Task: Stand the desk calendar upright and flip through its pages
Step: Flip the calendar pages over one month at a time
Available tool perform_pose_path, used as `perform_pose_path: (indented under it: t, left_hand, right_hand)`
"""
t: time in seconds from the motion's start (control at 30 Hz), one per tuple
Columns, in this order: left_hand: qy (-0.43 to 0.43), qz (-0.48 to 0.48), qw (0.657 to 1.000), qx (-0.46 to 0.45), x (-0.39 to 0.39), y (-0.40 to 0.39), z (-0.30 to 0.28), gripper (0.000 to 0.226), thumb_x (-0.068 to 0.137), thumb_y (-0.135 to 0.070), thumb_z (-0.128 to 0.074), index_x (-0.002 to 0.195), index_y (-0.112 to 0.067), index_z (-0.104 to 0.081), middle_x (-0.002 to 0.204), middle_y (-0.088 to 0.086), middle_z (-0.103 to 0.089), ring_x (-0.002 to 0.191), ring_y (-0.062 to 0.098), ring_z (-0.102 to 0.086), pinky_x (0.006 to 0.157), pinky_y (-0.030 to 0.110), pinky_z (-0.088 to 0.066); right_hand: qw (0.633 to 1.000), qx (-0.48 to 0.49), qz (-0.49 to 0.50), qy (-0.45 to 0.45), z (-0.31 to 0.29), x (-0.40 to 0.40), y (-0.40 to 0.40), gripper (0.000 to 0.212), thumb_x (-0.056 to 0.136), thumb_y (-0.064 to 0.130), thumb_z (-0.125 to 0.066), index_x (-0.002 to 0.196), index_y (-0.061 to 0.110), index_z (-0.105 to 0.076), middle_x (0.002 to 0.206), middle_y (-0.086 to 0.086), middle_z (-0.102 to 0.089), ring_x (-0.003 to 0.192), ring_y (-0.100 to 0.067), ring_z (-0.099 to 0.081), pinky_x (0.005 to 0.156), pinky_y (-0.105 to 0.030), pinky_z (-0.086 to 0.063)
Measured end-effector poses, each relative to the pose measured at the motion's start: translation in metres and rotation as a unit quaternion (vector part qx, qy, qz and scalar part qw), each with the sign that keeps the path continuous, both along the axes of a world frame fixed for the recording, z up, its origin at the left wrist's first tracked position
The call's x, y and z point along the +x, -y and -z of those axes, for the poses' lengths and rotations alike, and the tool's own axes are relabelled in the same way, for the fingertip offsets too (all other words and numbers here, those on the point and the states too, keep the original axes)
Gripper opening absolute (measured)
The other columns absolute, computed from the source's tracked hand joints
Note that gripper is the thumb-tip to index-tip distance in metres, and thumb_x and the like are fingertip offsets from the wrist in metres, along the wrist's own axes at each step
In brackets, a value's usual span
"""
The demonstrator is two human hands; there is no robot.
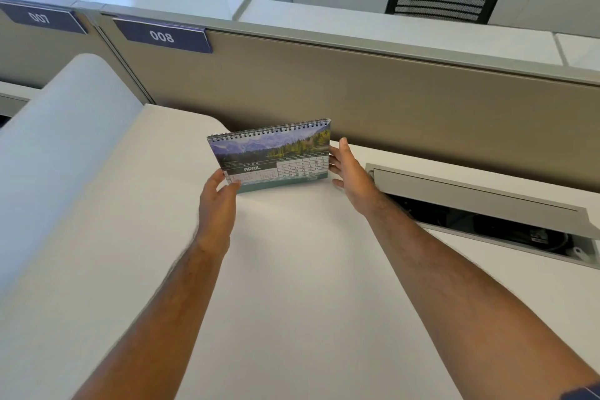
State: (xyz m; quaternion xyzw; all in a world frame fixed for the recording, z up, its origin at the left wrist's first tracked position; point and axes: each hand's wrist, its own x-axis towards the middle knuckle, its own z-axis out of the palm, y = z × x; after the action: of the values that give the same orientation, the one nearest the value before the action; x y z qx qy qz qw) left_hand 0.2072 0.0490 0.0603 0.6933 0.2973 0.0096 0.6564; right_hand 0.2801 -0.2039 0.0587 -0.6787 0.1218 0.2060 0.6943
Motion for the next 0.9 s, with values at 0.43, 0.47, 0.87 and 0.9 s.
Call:
perform_pose_path:
  t: [0.43,0.47,0.87,0.9]
  left_hand:
    - [0.028,-0.03,0.994,0.105,-0.003,-0.008,-0.006,0.044,0.106,-0.03,-0.069,0.146,-0.014,-0.068,0.138,0.0,-0.072,0.12,0.016,-0.064,0.101,0.029,-0.05]
    - [0.03,-0.026,0.993,0.107,-0.003,-0.009,-0.005,0.043,0.106,-0.03,-0.069,0.145,-0.014,-0.069,0.137,0.001,-0.073,0.119,0.016,-0.066,0.104,0.029,-0.052]
    - [0.03,-0.06,0.991,0.117,-0.009,-0.011,-0.002,0.024,0.09,-0.037,-0.086,0.105,-0.018,-0.083,0.107,-0.004,-0.082,0.101,0.017,-0.075,0.09,0.036,-0.063]
    - [0.03,-0.066,0.991,0.114,-0.009,-0.011,-0.001,0.021,0.089,-0.035,-0.088,0.098,-0.017,-0.082,0.101,-0.001,-0.082,0.095,0.018,-0.075,0.083,0.034,-0.062]
  right_hand:
    - [1.0,-0.006,0.006,0.0,0.003,0.002,0.001,0.065,0.103,0.067,-0.015,0.145,0.034,-0.053,0.146,0.005,-0.057,0.136,-0.016,-0.048,0.12,-0.052,-0.025]
    - [1.0,-0.006,0.006,0.001,0.003,0.002,0.001,0.065,0.103,0.067,-0.015,0.145,0.034,-0.053,0.145,0.005,-0.057,0.136,-0.015,-0.048,0.12,-0.053,-0.025]
    - [1.0,-0.018,0.001,0.001,0.004,0.003,0.002,0.066,0.104,0.066,-0.015,0.147,0.032,-0.052,0.139,0.007,-0.06,0.131,-0.013,-0.05,0.119,-0.052,-0.026]
    - [1.0,-0.018,0.0,0.001,0.003,0.003,0.002,0.066,0.104,0.066,-0.015,0.146,0.032,-0.053,0.137,0.008,-0.061,0.13,-0.013,-0.051,0.118,-0.051,-0.027]
